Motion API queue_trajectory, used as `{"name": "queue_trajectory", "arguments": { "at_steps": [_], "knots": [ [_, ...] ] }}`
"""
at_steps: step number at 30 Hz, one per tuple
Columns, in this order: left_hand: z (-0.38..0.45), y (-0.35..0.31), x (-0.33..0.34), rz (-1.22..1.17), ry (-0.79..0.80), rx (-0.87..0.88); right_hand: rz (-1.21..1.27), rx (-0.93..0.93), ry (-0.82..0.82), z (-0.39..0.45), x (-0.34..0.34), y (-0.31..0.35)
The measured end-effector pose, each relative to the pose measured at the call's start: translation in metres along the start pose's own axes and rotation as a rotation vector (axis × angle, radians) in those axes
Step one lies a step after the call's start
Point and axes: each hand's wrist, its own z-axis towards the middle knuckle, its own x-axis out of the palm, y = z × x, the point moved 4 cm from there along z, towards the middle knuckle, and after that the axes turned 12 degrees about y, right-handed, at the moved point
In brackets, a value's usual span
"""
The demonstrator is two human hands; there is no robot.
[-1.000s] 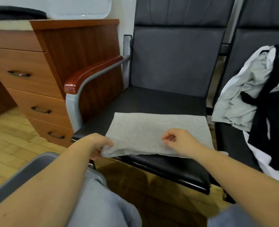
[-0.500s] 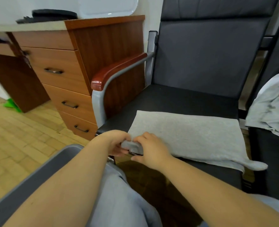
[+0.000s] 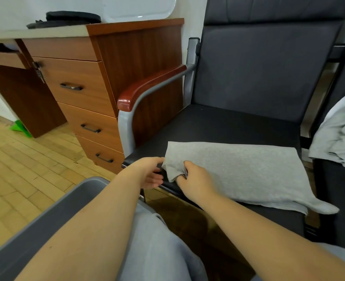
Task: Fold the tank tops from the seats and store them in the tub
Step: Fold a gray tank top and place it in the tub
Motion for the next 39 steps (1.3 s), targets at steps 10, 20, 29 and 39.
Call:
{"name": "queue_trajectory", "arguments": {
  "at_steps": [10,20,29,39],
  "knots": [
    [-0.008,-0.003,0.011,-0.169,0.056,0.061,0.129,-0.121,0.117,-0.031,-0.02,0.014],
    [-0.019,-0.049,0.054,-0.485,0.094,0.428,0.504,-0.069,0.023,-0.071,-0.084,-0.019],
    [-0.031,-0.095,0.146,-0.463,0.132,0.674,0.685,0.004,-0.104,-0.104,-0.142,-0.072],
    [-0.005,-0.105,0.255,-0.13,0.285,0.679,0.503,0.337,-0.169,-0.131,-0.191,-0.177]
  ]
}}
